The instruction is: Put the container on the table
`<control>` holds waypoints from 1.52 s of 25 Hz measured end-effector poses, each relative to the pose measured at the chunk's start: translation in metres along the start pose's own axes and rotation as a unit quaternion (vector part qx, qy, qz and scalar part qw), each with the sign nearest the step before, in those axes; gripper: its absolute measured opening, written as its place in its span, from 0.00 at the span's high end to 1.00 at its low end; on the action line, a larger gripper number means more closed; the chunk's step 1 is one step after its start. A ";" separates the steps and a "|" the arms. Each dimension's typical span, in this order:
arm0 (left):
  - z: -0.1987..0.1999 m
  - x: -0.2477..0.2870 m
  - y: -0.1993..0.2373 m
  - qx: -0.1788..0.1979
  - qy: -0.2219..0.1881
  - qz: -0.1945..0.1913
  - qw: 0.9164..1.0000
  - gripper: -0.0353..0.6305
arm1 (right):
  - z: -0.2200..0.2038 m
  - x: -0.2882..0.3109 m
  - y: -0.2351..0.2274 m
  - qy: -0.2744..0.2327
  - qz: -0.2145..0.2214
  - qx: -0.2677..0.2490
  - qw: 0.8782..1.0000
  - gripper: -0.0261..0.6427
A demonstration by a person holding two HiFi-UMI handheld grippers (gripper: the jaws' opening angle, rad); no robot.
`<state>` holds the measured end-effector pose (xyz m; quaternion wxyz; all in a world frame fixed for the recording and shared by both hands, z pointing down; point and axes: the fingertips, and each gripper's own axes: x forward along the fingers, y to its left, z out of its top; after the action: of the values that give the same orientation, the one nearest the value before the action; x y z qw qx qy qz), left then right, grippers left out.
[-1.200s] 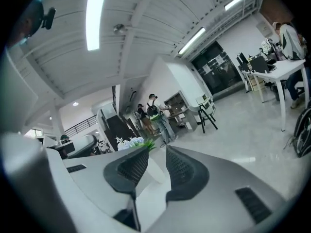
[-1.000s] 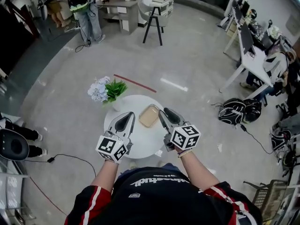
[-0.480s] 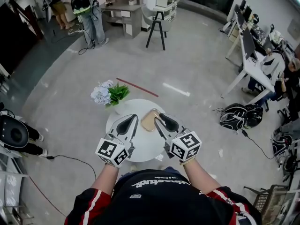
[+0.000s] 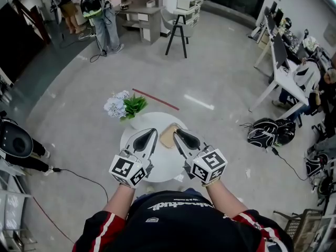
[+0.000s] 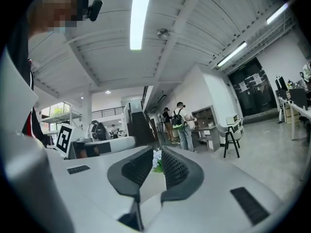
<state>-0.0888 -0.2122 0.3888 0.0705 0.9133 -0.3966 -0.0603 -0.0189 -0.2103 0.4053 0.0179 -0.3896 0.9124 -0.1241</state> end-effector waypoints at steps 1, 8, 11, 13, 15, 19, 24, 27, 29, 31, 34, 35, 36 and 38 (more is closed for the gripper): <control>-0.001 0.001 -0.001 0.001 0.001 0.000 1.000 0.91 | 0.000 0.000 0.000 -0.001 0.000 -0.001 1.000 0.86; 0.005 0.001 -0.006 0.006 -0.002 -0.002 1.000 0.91 | 0.009 -0.004 0.006 -0.009 -0.004 -0.026 1.000 0.88; 0.007 0.003 -0.010 0.010 -0.001 -0.004 1.000 0.91 | 0.010 -0.006 0.008 -0.012 -0.007 -0.039 0.999 0.90; 0.008 0.003 -0.012 0.014 -0.002 -0.004 1.000 0.91 | 0.009 -0.006 0.010 -0.012 -0.005 -0.044 0.999 0.91; 0.009 0.003 -0.015 0.019 -0.001 -0.007 1.000 0.91 | 0.011 -0.006 0.012 -0.013 -0.004 -0.050 0.999 0.91; 0.011 0.004 -0.020 0.031 0.003 -0.012 0.999 0.91 | 0.016 -0.007 0.014 -0.017 -0.005 -0.061 0.998 0.93; 0.010 0.004 -0.021 0.032 0.008 -0.014 0.999 0.91 | 0.016 -0.005 0.013 -0.014 -0.006 -0.068 0.998 0.93; 0.010 0.004 -0.019 0.031 0.012 -0.010 0.999 0.91 | 0.017 -0.006 0.010 -0.013 -0.010 -0.071 0.997 0.94; 0.010 0.004 -0.017 0.031 0.013 -0.006 0.999 0.91 | 0.017 -0.007 0.010 -0.013 -0.011 -0.077 0.997 0.94; 0.009 0.003 -0.014 0.031 0.016 -0.002 0.999 0.91 | 0.018 -0.007 0.010 -0.015 -0.013 -0.080 0.997 0.94; 0.006 0.001 -0.010 0.031 0.021 0.002 0.999 0.91 | 0.018 -0.007 0.009 -0.020 -0.018 -0.084 0.996 0.94; 0.005 0.001 -0.009 0.032 0.021 0.004 0.999 0.91 | 0.019 -0.008 0.008 -0.022 -0.020 -0.086 0.996 0.94; 0.005 0.001 -0.008 0.031 0.020 0.005 0.999 0.91 | 0.020 -0.008 0.008 -0.024 -0.023 -0.086 0.996 0.94; 0.005 0.001 -0.007 0.030 0.019 0.008 0.999 0.91 | 0.021 -0.009 0.005 -0.026 -0.031 -0.085 0.996 0.94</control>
<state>-0.0845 -0.2085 0.3822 0.0509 0.9127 -0.4043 -0.0305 -0.0137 -0.2047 0.3833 0.0045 -0.4205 0.9066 -0.0364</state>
